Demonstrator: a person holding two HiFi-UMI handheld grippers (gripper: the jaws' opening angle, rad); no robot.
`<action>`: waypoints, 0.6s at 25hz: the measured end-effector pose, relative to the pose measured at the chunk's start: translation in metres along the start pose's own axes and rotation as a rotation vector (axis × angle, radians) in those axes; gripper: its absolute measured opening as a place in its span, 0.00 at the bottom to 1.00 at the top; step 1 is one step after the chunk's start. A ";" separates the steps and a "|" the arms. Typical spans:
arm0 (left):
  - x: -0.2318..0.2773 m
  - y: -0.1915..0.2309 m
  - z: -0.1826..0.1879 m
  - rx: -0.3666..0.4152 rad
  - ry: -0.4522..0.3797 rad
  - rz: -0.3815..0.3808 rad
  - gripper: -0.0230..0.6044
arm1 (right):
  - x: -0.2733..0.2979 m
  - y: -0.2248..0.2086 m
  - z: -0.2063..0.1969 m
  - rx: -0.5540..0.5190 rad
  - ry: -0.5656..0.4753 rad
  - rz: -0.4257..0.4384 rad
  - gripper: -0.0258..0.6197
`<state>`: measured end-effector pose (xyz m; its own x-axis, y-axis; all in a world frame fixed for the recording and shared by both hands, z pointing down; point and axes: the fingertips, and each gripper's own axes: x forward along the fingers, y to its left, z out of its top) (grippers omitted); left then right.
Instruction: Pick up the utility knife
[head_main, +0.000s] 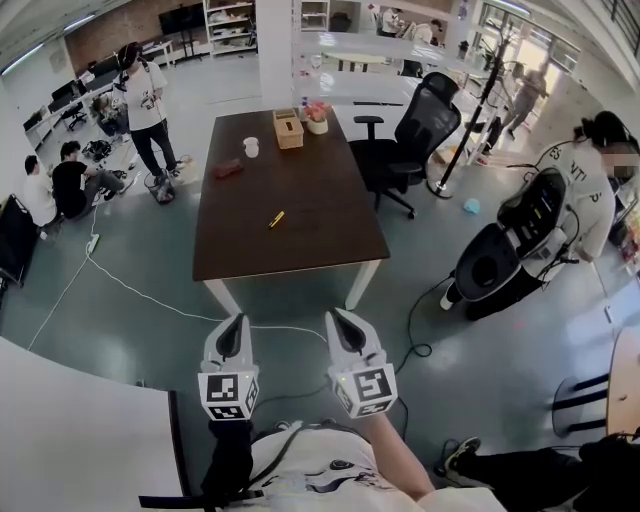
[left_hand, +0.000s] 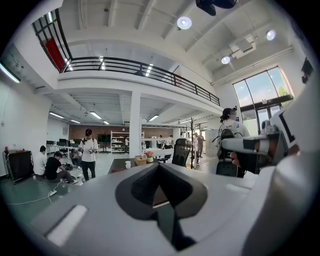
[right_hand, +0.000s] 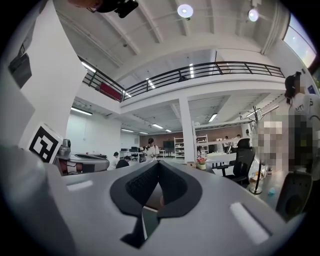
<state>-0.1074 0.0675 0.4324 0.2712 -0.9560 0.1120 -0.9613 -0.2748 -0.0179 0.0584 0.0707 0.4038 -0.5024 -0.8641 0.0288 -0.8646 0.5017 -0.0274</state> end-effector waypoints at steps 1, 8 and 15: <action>0.000 -0.001 -0.001 -0.002 0.002 0.001 0.03 | -0.001 0.000 -0.001 -0.001 0.004 0.004 0.04; 0.001 -0.004 -0.004 -0.009 0.020 0.024 0.03 | 0.000 -0.007 -0.006 0.008 0.023 0.006 0.04; 0.008 -0.018 -0.008 -0.023 0.032 0.051 0.03 | -0.004 -0.021 -0.008 0.012 0.029 0.015 0.04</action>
<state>-0.0889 0.0659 0.4414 0.2208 -0.9648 0.1429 -0.9747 -0.2234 -0.0020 0.0785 0.0633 0.4124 -0.5156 -0.8550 0.0571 -0.8568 0.5141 -0.0396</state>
